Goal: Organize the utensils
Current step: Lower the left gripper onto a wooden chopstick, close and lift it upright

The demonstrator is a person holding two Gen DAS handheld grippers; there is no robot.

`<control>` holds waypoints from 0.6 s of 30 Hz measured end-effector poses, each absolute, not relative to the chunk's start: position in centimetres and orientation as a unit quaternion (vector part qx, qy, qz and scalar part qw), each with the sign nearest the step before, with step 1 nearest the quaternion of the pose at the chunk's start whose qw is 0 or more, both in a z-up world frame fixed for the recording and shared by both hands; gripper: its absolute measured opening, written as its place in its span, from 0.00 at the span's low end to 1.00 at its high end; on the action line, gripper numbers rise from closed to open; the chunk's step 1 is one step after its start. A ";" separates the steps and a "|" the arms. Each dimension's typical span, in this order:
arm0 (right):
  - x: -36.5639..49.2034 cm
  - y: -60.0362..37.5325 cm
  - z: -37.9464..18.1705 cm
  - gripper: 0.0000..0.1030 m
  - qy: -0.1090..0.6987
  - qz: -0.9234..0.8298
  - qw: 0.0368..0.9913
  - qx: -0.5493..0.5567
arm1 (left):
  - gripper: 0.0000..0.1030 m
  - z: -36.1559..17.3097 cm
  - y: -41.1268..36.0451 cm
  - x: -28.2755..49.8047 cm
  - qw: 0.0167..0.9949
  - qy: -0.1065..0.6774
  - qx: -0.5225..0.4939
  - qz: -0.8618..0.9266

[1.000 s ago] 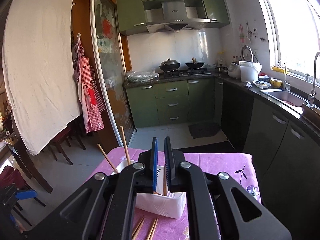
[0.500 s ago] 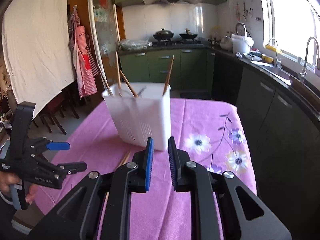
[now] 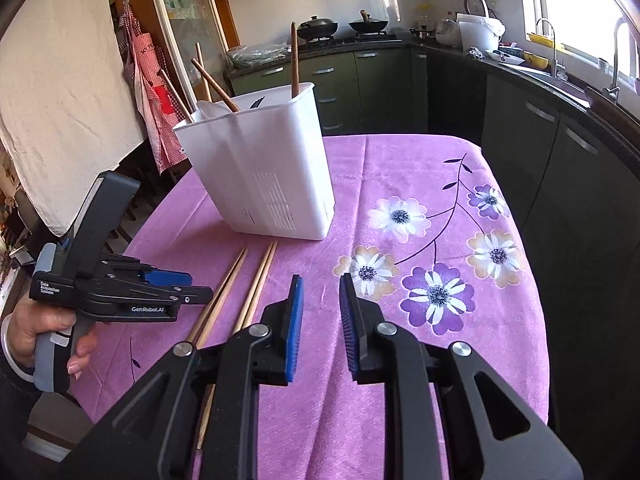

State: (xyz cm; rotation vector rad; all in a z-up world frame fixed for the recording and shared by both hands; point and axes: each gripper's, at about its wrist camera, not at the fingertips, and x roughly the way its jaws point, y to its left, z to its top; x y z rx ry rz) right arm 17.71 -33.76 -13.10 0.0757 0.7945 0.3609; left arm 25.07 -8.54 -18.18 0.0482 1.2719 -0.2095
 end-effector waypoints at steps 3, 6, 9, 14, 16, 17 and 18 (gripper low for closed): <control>17.8 -33.8 -13.1 0.18 0.386 0.177 0.905 0.039 | 0.32 -18.5 -9.2 25.5 0.797 0.595 0.028 -0.098; 18.0 -33.8 -12.9 0.18 0.388 0.177 0.904 0.040 | 0.30 -18.6 -10.1 25.8 0.795 0.598 0.032 -0.102; 18.1 -34.0 -12.9 0.18 0.388 0.178 0.903 0.043 | 0.28 -18.7 -11.0 26.4 0.793 0.600 0.041 -0.094; 18.2 -34.2 -12.9 0.18 0.389 0.178 0.903 0.045 | 0.21 -18.8 -11.9 27.6 0.793 0.601 0.043 -0.084; 18.2 -34.2 -12.9 0.18 0.389 0.177 0.903 0.046 | 0.19 -18.8 -12.1 27.9 0.796 0.598 0.045 -0.081; 18.2 -34.2 -13.0 0.18 0.390 0.177 0.903 0.046 | 0.16 -18.7 -12.2 27.9 0.798 0.595 0.048 -0.080; 18.2 -34.2 -13.0 0.18 0.390 0.177 0.902 0.046 | 0.11 -18.7 -12.3 28.0 0.800 0.593 0.050 -0.079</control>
